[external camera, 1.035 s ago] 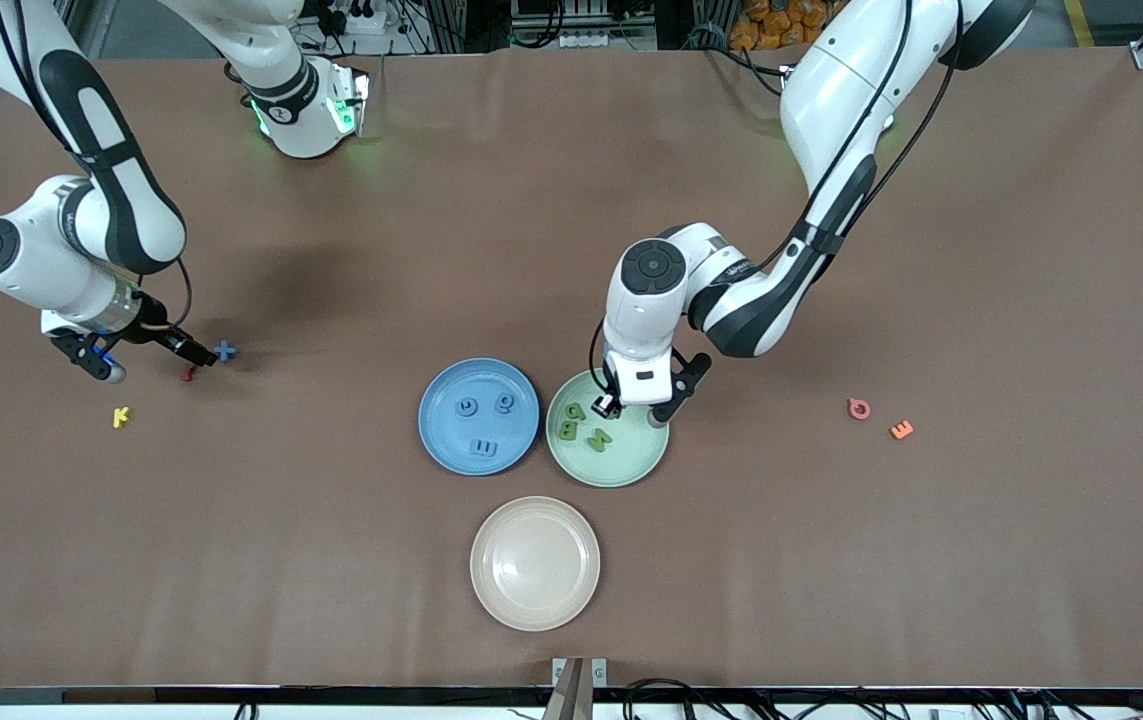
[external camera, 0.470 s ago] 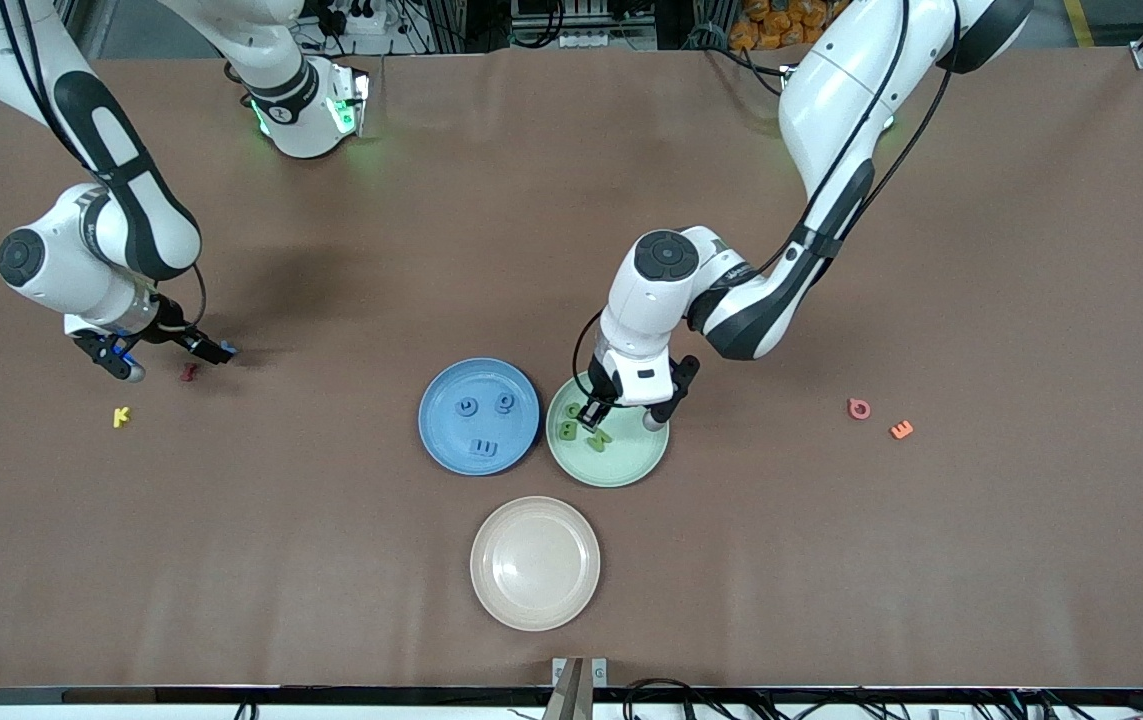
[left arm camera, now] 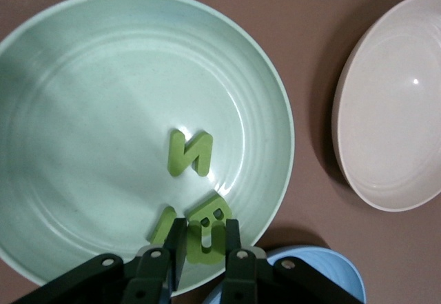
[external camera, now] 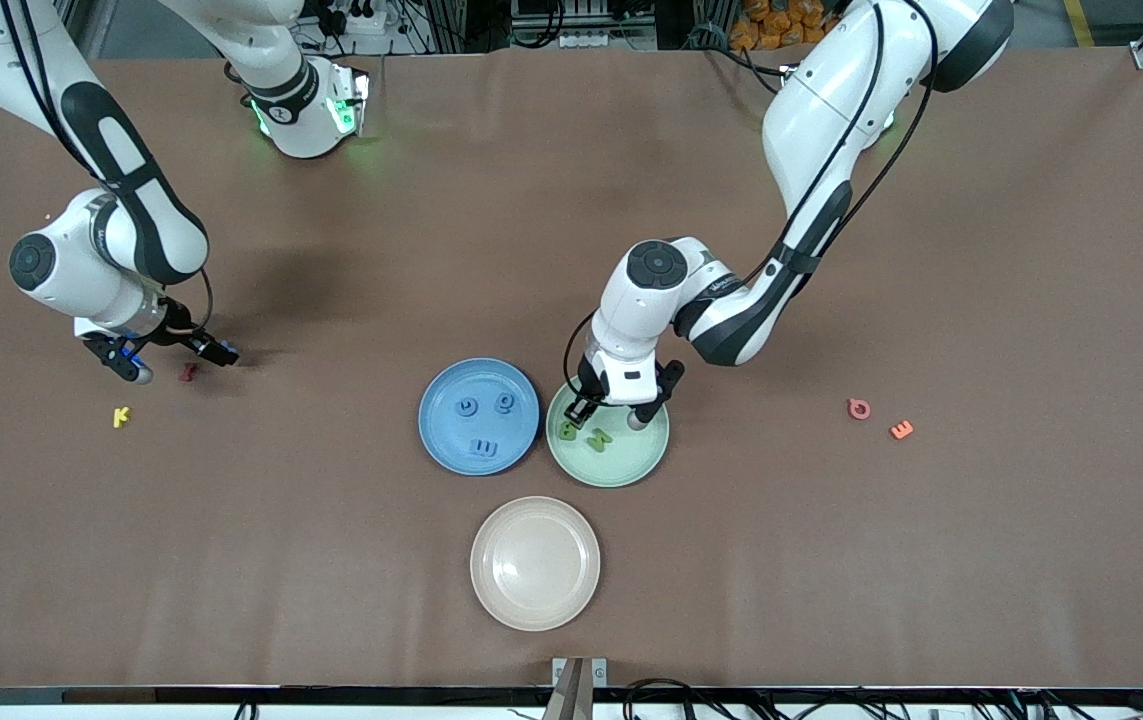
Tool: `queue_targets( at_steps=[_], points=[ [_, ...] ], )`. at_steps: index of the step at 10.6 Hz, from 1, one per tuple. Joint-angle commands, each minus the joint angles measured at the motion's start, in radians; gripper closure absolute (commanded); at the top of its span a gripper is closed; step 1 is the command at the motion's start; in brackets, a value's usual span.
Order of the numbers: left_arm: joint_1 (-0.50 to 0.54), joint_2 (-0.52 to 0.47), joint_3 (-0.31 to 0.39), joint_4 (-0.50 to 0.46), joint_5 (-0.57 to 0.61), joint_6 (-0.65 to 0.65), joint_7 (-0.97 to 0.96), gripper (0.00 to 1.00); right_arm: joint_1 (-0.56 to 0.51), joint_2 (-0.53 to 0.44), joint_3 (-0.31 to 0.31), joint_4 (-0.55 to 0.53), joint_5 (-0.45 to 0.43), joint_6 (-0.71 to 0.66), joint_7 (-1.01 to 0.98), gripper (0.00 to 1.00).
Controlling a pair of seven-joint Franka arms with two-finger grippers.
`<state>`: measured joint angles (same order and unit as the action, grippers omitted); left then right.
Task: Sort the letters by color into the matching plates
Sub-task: 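Drop the green B on the green plate while the right gripper lifts X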
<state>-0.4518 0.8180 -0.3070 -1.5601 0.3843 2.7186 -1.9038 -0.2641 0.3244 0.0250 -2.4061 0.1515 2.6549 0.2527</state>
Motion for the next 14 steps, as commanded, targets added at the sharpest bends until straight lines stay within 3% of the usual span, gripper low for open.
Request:
queue_targets(
  at_steps=[1, 2, 3, 4, 5, 9, 14],
  points=[
    [-0.022, 0.036, 0.015, 0.012, 0.042, 0.046, 0.008, 1.0, 0.006, -0.002, 0.006, -0.013, 0.02, 0.014, 0.005, 0.19],
    [-0.027, 0.038, 0.025, 0.012, 0.042, 0.046, 0.006, 1.0, 0.011, 0.004, 0.006, -0.013, 0.02, 0.014, 0.005, 0.21],
    [-0.028, 0.038, 0.038, 0.012, 0.044, 0.047, 0.008, 0.6, 0.011, 0.008, 0.006, -0.013, 0.02, 0.014, 0.005, 0.21],
    [-0.03, 0.038, 0.049, 0.014, 0.044, 0.049, 0.008, 0.06, 0.013, 0.01, 0.006, -0.012, 0.02, 0.014, 0.005, 0.21],
    [-0.03, 0.035, 0.049, 0.014, 0.05, 0.049, 0.014, 0.0, 0.019, 0.016, 0.006, -0.013, 0.02, 0.014, 0.005, 0.23],
    [-0.019, 0.018, 0.064, 0.009, 0.064, 0.032, 0.188, 0.0, 0.022, 0.019, 0.006, -0.018, 0.02, 0.014, 0.002, 0.41],
    [0.014, -0.008, 0.066, 0.011, 0.065, -0.152, 0.454, 0.0, 0.022, 0.019, 0.006, -0.016, 0.02, 0.013, -0.004, 0.53]
  ],
)
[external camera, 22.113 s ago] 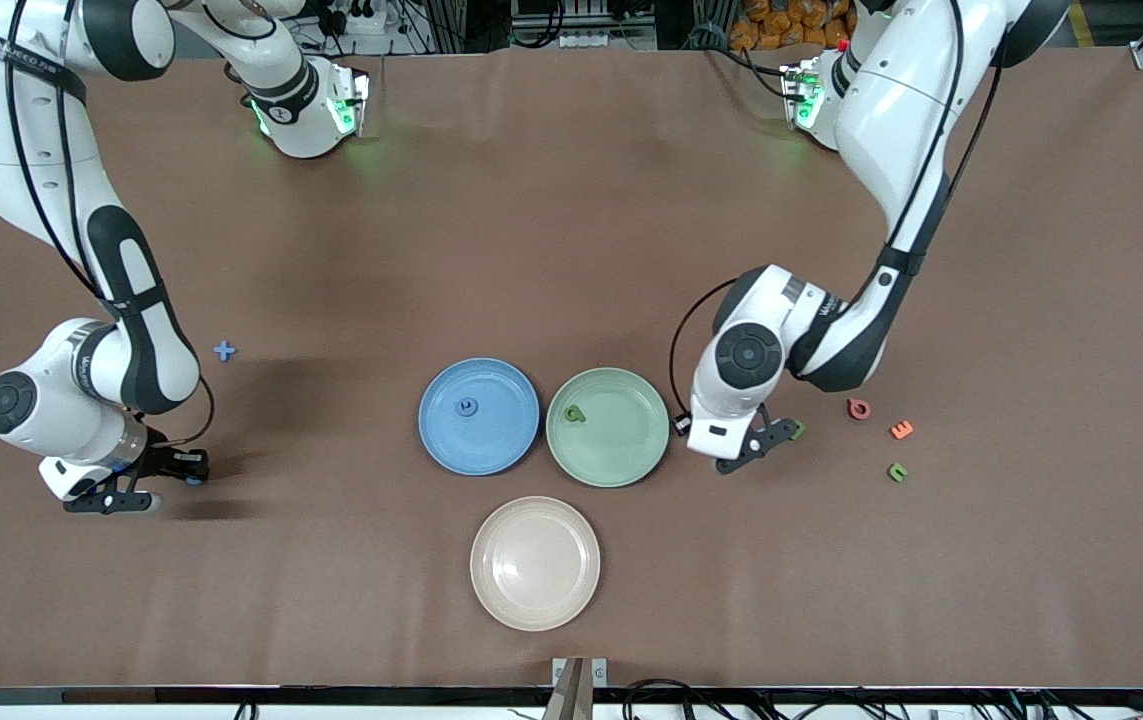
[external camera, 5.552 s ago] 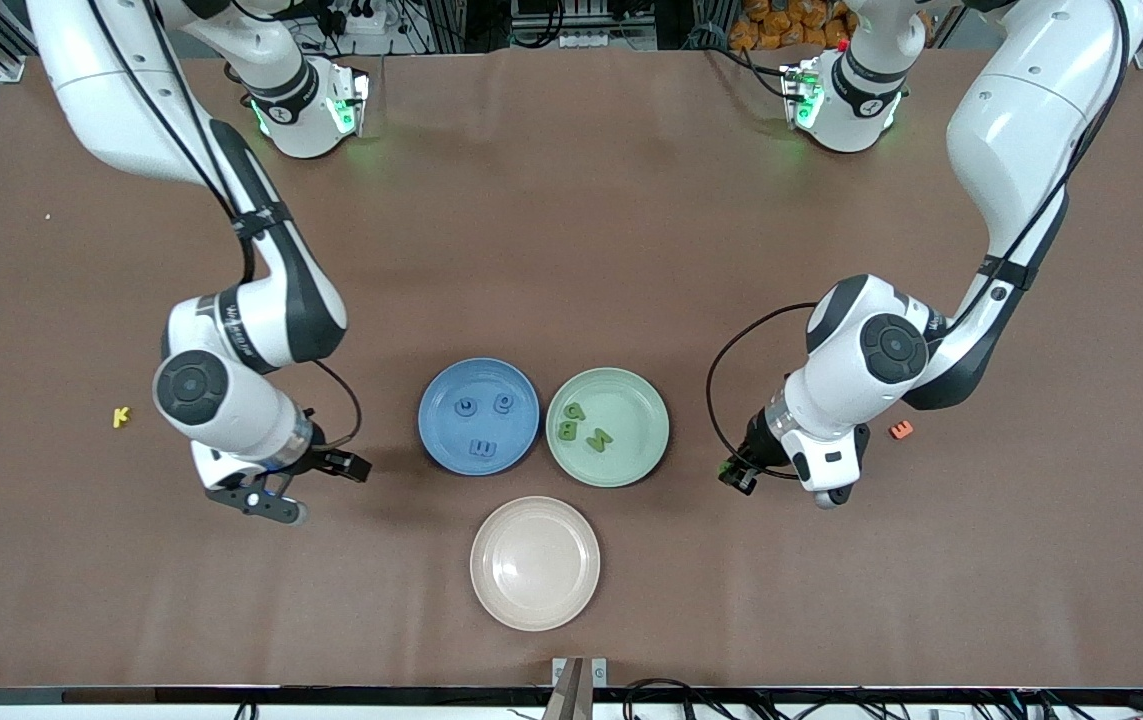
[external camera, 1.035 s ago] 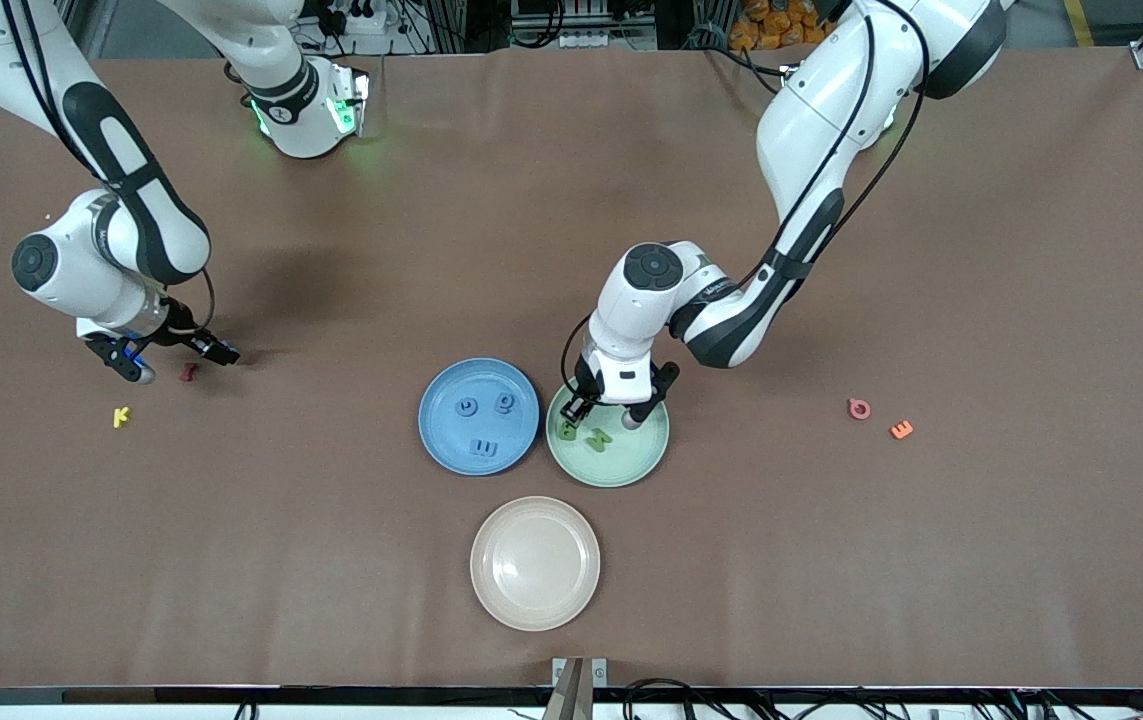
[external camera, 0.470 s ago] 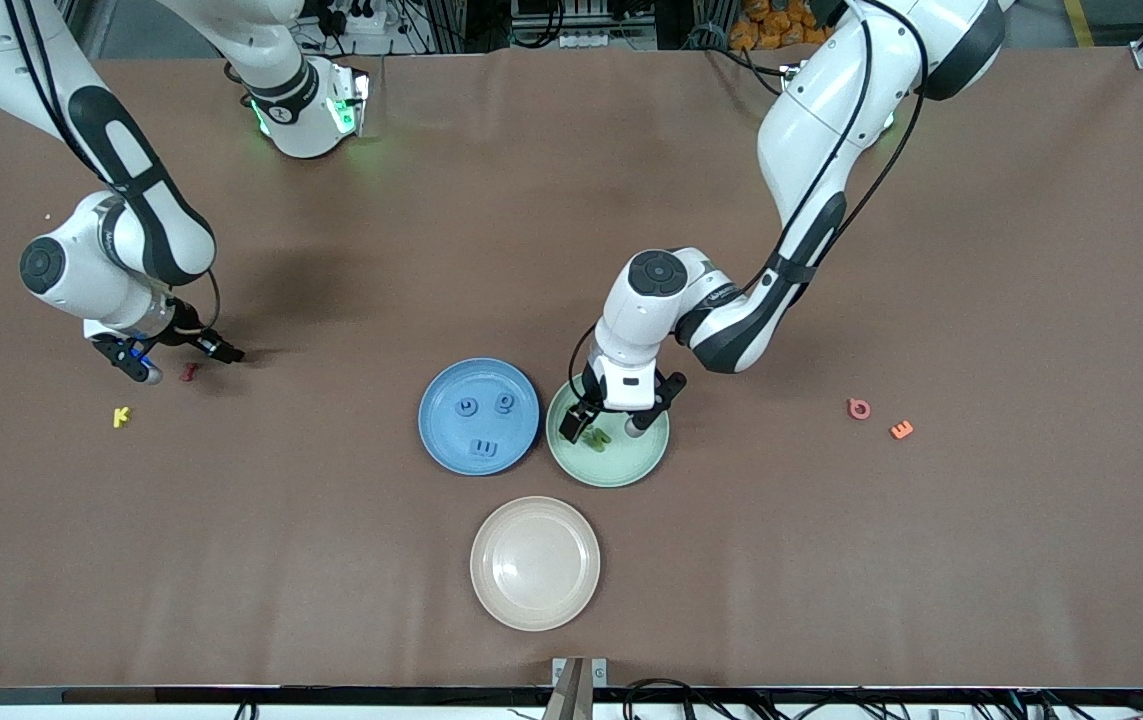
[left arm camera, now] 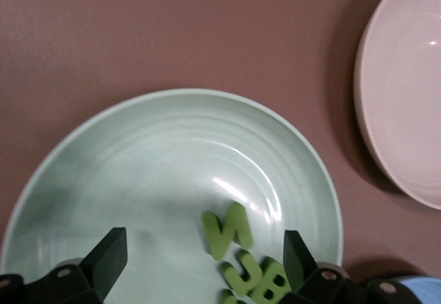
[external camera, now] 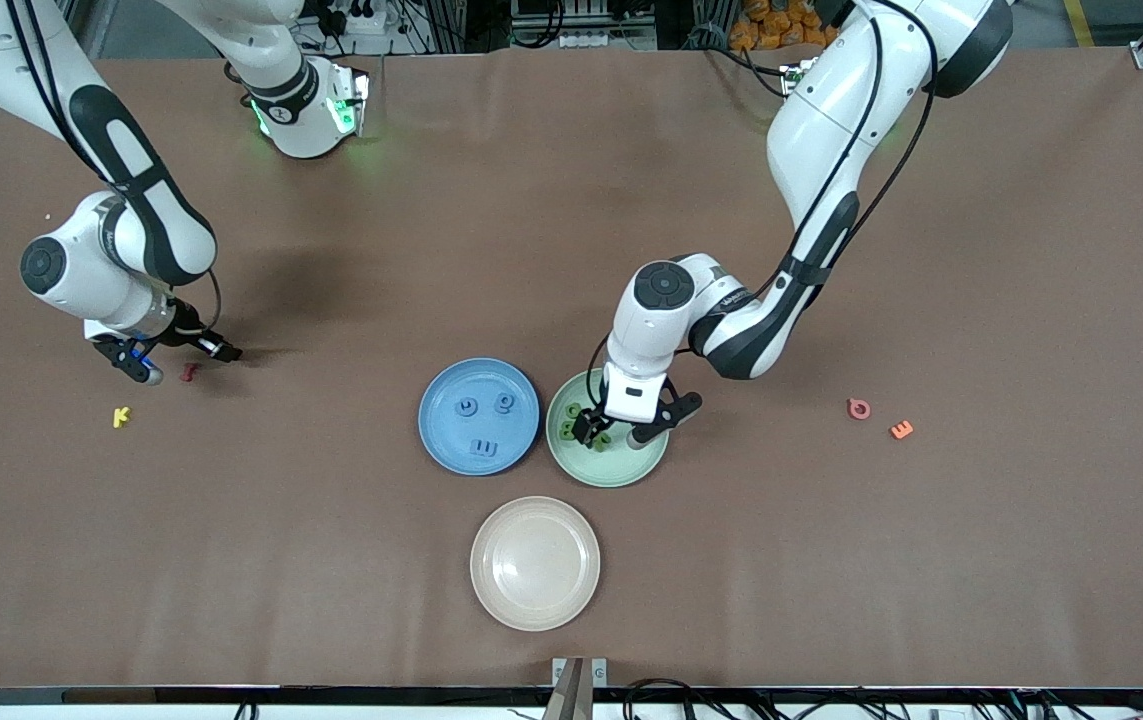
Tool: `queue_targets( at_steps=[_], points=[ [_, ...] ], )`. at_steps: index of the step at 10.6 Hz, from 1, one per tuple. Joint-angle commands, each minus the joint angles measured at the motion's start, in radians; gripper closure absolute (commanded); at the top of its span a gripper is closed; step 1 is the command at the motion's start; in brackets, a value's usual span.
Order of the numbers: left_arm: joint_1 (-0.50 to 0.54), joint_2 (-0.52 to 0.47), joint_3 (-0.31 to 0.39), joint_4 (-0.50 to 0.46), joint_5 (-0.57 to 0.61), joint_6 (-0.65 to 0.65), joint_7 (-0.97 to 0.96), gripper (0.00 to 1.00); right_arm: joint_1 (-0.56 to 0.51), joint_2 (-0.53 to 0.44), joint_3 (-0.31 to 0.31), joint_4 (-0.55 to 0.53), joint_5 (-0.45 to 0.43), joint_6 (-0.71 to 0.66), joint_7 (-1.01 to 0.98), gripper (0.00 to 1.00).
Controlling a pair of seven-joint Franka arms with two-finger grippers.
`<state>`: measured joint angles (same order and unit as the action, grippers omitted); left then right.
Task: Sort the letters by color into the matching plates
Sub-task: 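Drop the green B on the green plate while the right gripper lifts X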
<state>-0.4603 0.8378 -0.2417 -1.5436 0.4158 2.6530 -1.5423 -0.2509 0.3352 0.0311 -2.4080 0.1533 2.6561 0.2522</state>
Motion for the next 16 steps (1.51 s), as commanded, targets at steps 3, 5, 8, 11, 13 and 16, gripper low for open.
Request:
queue_targets(
  at_steps=[3, 5, 8, 11, 13, 16],
  points=[
    [0.08, -0.071, -0.013, -0.009, 0.018, -0.177, 0.218, 0.0, 0.009, 0.007, 0.0, -0.014, 0.019, 0.011, -0.004, 0.59],
    [0.161, -0.098, -0.054, -0.009, 0.012, -0.275, 0.34, 0.0, 0.01, 0.007, 0.0, -0.013, 0.019, 0.01, -0.005, 0.64],
    [0.389, -0.149, -0.204, -0.013, 0.012, -0.476, 0.593, 0.0, 0.01, 0.005, 0.0, -0.008, 0.017, 0.01, -0.011, 0.66],
    [0.546, -0.167, -0.309, -0.076, 0.0, -0.524, 0.59, 0.0, 0.021, 0.004, 0.0, -0.005, 0.006, 0.01, -0.017, 0.67],
    [0.548, -0.16, -0.311, -0.085, 0.0, -0.522, 0.506, 0.0, 0.024, -0.002, 0.0, 0.0, 0.006, 0.008, -0.082, 0.67],
    [0.545, -0.155, -0.311, -0.107, 0.0, -0.519, 0.469, 0.0, 0.036, -0.021, 0.0, 0.013, -0.001, 0.005, -0.175, 0.67]
  ],
)
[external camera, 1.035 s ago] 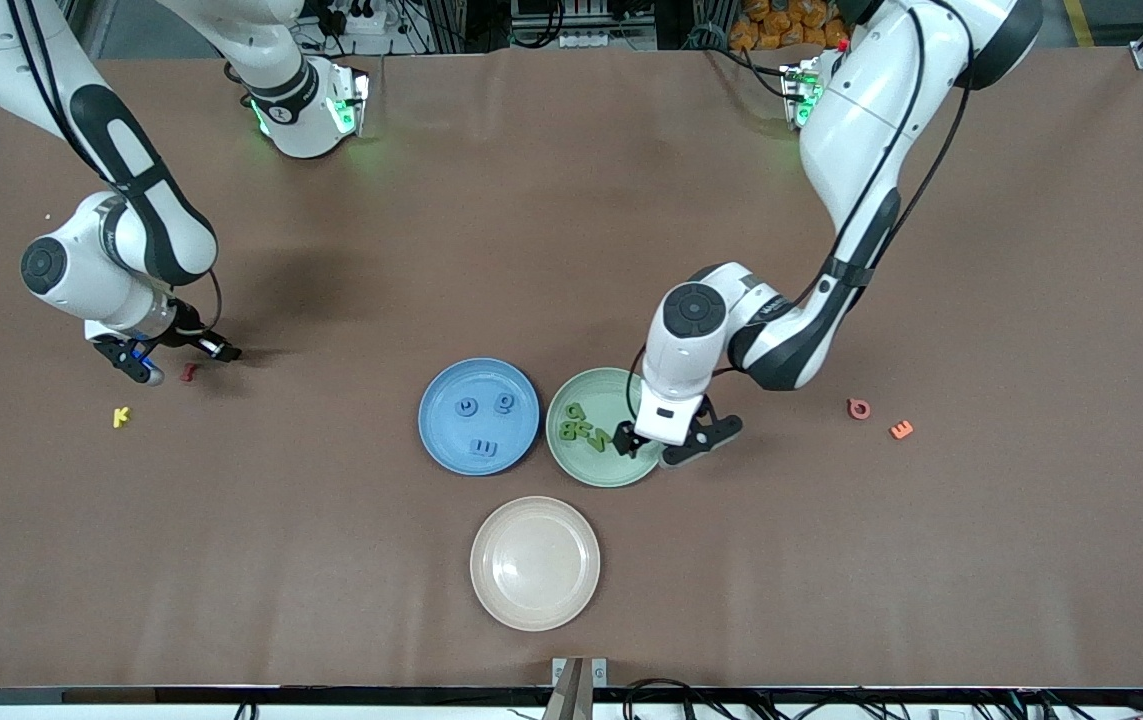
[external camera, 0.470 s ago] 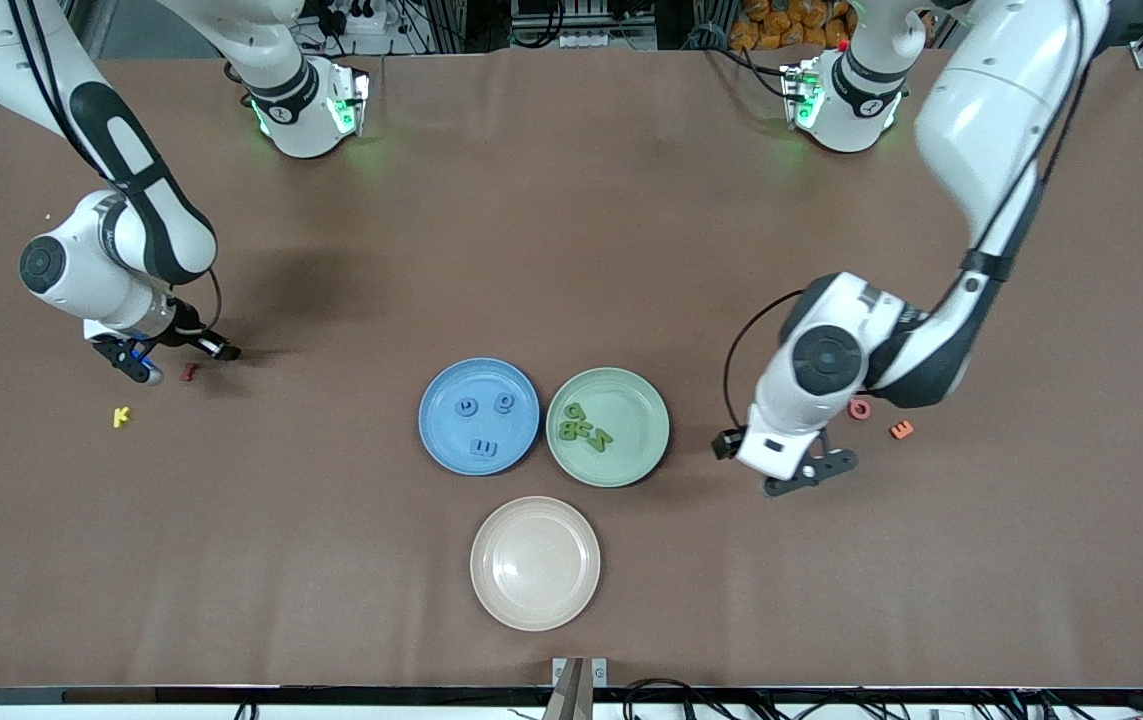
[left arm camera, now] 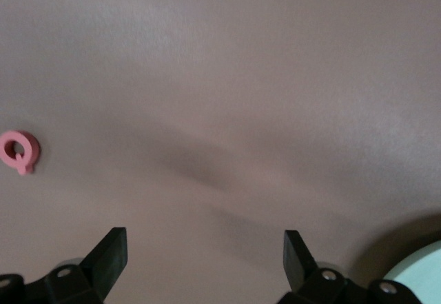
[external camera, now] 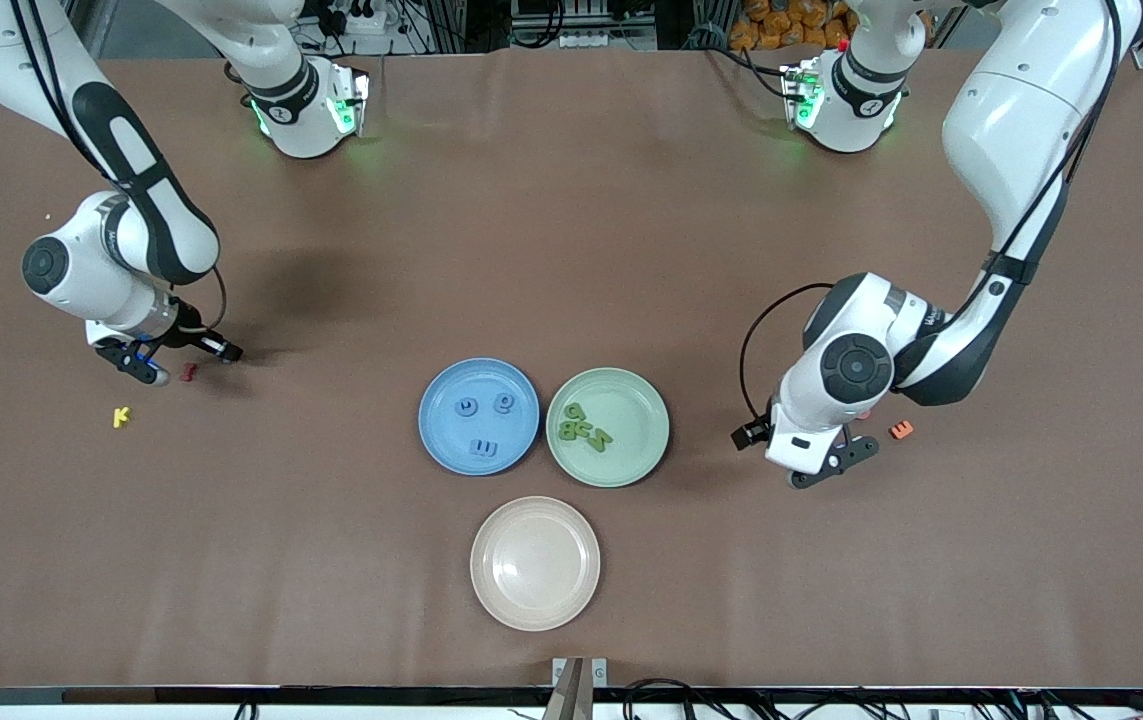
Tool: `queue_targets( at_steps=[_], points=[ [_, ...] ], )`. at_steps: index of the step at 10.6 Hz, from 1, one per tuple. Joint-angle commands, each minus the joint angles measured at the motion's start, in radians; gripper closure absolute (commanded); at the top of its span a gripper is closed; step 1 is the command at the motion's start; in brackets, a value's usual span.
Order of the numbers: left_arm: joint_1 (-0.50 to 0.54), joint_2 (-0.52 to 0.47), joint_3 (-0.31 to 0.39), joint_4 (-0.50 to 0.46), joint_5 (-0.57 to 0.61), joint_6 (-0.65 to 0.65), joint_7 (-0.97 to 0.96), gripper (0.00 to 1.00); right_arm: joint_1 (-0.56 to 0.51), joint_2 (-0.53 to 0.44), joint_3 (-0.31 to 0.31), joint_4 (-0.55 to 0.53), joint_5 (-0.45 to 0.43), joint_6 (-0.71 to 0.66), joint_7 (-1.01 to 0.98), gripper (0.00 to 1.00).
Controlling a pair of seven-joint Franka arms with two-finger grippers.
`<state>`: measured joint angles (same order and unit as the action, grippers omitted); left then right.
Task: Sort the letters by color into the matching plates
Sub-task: 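Drop the blue X on the blue plate while the left gripper withdraws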
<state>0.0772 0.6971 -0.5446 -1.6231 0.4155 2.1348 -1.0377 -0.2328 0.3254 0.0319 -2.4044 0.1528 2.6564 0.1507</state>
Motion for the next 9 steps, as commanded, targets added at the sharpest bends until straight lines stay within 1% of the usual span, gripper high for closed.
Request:
queue_targets(
  at_steps=[1, 2, 3, 4, 5, 6, 8, 9],
  points=[
    [0.012, -0.014, -0.006, -0.032, 0.0, -0.001, -0.036, 0.0, 0.024, -0.011, -0.001, 0.014, -0.022, 0.007, -0.113, 0.67],
    [0.015, -0.019, -0.005, -0.041, 0.0, -0.003, -0.036, 0.0, 0.035, -0.019, -0.001, 0.021, -0.071, 0.007, -0.138, 0.67],
    [0.036, -0.027, -0.003, -0.064, 0.008, -0.006, -0.035, 0.0, 0.036, -0.023, -0.001, 0.033, -0.141, 0.002, -0.163, 0.67],
    [0.05, -0.047, -0.002, -0.102, 0.015, -0.004, -0.035, 0.0, 0.046, -0.023, -0.001, 0.053, -0.203, -0.003, -0.174, 0.68],
    [0.074, -0.053, -0.002, -0.109, 0.016, -0.006, -0.03, 0.0, 0.056, -0.022, -0.001, 0.071, -0.255, -0.01, -0.184, 0.73],
    [0.088, -0.051, -0.002, -0.103, 0.019, -0.006, -0.013, 0.0, 0.061, -0.022, 0.0, 0.089, -0.298, -0.015, -0.206, 0.74],
    [0.093, -0.03, 0.002, -0.048, 0.063, -0.004, 0.049, 0.0, 0.078, -0.022, 0.005, 0.123, -0.315, -0.021, -0.243, 0.74],
    [0.096, 0.005, 0.029, 0.012, 0.066, -0.004, 0.129, 0.0, 0.092, -0.02, 0.008, 0.145, -0.315, -0.042, -0.247, 0.74]
  ],
)
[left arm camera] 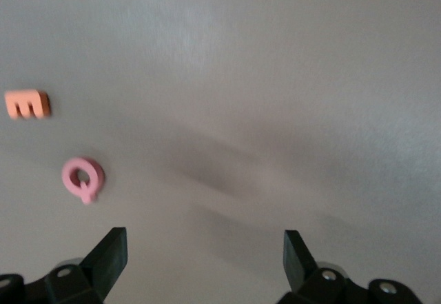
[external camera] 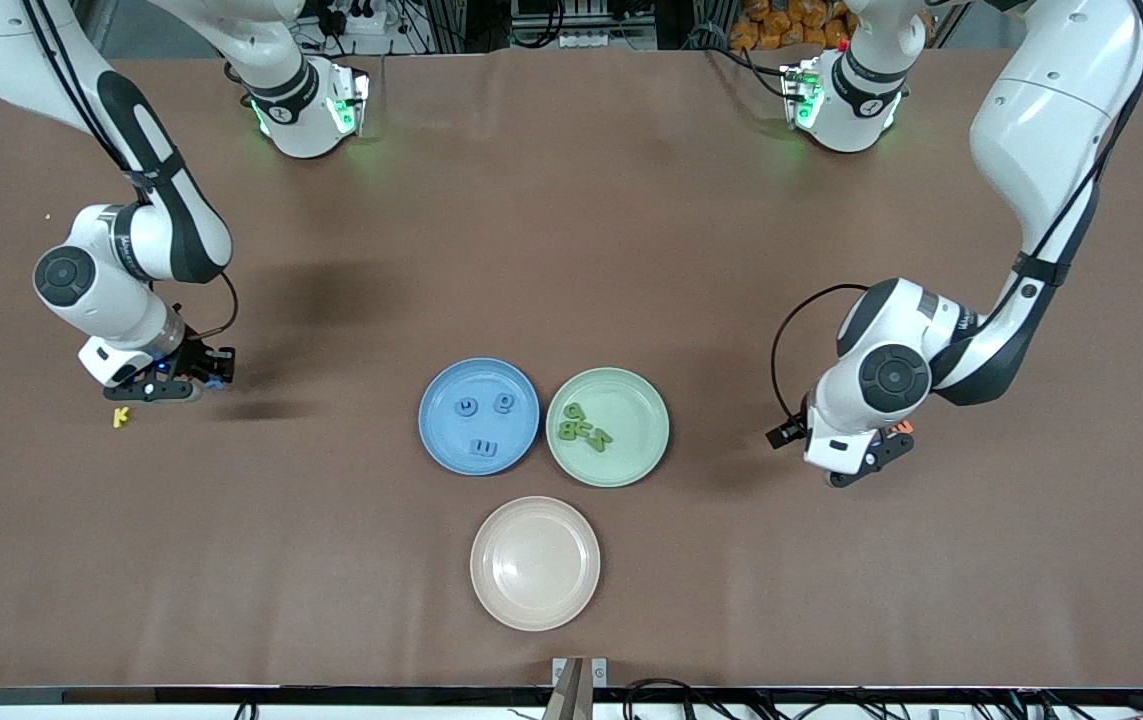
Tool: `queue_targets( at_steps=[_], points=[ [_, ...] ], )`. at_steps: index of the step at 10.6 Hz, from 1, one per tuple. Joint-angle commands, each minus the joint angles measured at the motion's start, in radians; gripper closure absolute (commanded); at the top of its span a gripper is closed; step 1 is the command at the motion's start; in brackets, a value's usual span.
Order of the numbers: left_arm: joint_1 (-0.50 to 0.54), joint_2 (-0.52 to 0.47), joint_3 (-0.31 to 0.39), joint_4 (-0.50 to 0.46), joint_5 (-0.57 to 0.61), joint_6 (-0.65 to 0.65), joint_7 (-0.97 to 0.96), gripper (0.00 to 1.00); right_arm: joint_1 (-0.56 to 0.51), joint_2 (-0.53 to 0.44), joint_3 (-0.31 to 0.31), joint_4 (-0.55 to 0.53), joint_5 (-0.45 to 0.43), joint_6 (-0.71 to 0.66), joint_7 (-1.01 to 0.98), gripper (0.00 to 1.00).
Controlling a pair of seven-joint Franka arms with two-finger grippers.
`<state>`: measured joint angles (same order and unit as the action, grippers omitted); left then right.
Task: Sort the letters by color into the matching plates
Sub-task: 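Drop the blue X on the blue plate while the left gripper withdraws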
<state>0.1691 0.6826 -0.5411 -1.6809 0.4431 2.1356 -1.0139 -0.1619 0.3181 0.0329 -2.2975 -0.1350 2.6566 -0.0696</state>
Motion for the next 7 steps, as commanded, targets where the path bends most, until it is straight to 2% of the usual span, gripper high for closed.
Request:
queue_targets(
  at_steps=[1, 3, 7],
  points=[
    [0.006, 0.052, 0.074, 0.134, 0.026, -0.005, 0.182, 0.0, 0.037, -0.011, 0.01, 0.064, -0.028, -0.064, -0.029, 0.74],
    [0.036, 0.077, 0.142, 0.147, 0.025, 0.001, 0.323, 0.0, 0.094, -0.001, 0.01, 0.131, -0.018, -0.121, -0.021, 0.74],
    [0.104, 0.078, 0.154, 0.136, 0.046, 0.001, 0.48, 0.0, 0.192, 0.051, 0.01, 0.234, -0.008, -0.156, 0.037, 0.74]
  ],
)
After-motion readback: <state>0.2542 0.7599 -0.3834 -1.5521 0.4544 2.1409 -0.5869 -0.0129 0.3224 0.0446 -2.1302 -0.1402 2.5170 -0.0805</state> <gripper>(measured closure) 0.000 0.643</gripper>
